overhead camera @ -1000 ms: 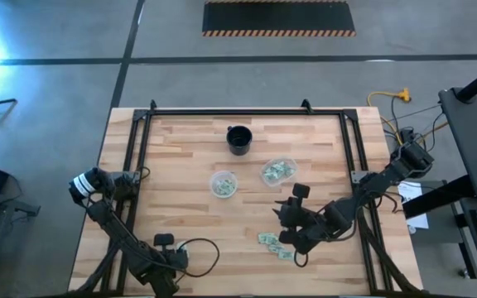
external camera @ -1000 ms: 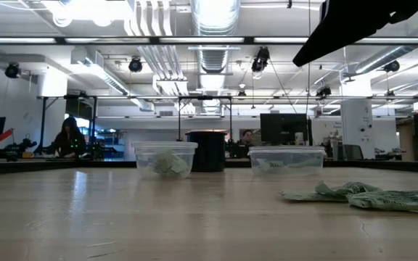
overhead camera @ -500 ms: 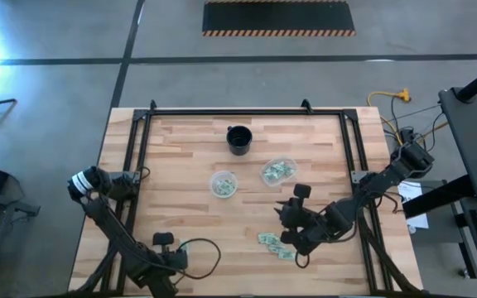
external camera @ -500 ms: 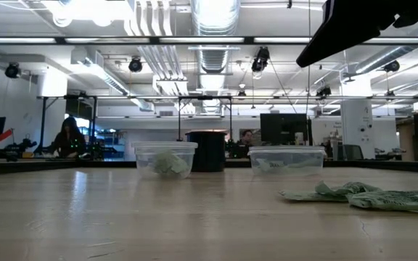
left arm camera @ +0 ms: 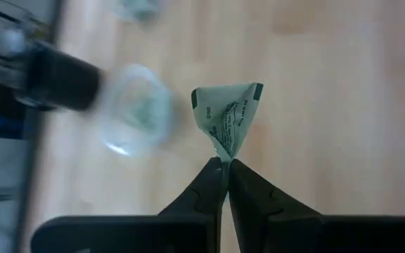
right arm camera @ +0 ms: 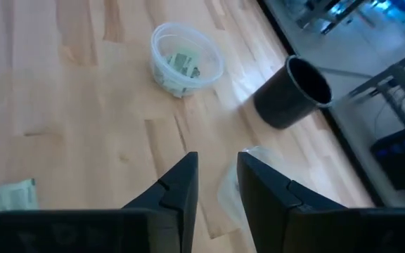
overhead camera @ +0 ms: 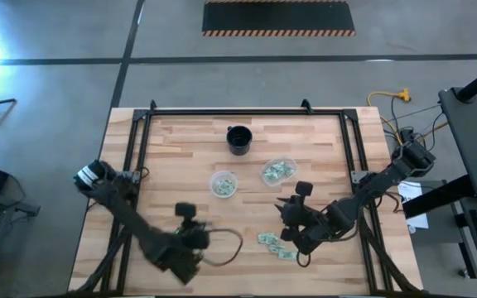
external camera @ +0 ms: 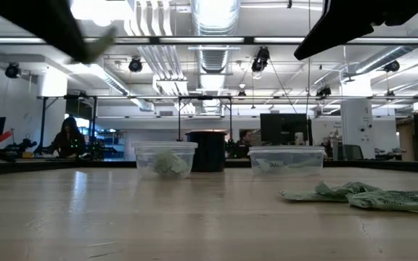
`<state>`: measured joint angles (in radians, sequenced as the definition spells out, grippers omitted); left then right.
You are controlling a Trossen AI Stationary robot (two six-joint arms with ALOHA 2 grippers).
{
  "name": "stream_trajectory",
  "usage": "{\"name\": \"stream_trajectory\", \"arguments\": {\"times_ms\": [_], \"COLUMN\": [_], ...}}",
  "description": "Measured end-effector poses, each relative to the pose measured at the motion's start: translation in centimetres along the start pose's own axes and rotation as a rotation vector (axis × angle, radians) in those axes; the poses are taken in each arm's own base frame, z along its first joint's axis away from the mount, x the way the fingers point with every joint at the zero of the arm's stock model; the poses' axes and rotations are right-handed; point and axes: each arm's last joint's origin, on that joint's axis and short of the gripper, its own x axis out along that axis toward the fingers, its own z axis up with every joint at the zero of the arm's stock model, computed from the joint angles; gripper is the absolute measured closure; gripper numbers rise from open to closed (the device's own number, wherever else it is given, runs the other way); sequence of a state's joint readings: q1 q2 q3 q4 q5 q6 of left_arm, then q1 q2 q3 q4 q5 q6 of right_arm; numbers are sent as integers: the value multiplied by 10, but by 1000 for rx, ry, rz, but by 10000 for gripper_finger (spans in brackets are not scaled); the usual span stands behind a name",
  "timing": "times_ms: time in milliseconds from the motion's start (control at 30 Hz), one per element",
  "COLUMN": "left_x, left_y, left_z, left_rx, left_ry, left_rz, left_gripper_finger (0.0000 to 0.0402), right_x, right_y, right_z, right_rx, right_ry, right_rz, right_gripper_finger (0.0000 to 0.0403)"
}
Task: Pick and place Stevia / Truvia into bins
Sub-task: Put the green stevia packet into the left transparent container, then put the green stevia packet into the right transparent container
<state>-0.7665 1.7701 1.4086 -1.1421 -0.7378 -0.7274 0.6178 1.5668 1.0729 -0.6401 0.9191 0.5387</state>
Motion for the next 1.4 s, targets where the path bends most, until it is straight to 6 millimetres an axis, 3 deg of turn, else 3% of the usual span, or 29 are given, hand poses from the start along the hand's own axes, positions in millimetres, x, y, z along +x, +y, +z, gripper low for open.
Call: {"name": "stream_trajectory", "arguments": {"times_ms": [333, 533, 633, 867, 1200, 1300, 1400], "left_x": [71, 116, 127, 135, 135, 126, 103], "left_y": [72, 102, 113, 123, 131, 138, 148], "left_z": [28, 32, 26, 21, 22, 23, 25], "left_rx": [83, 72, 81, 105, 115, 115, 70], "left_ry": [127, 106, 134, 161, 161, 145, 74], "left_rz": [173, -1, -16, -93, -82, -69, -79], "left_gripper_finger": [398, 398, 398, 382, 252, 231, 227], "right_x": [-2, -2, -3, -11, -33, -37, -36], "right_y": [-4, -4, -6, -18, -46, -51, -49], "right_z": [2, 2, 2, 5, 17, 18, 16], "right_rx": [-49, -80, -94, -97, -82, -65, -83], "right_ry": [-44, -42, -38, -69, -148, -150, -106], "right_rz": [-66, -67, -69, -123, -169, -139, -36], "right_gripper_finger": [317, 315, 316, 325, 328, 331, 330]}}
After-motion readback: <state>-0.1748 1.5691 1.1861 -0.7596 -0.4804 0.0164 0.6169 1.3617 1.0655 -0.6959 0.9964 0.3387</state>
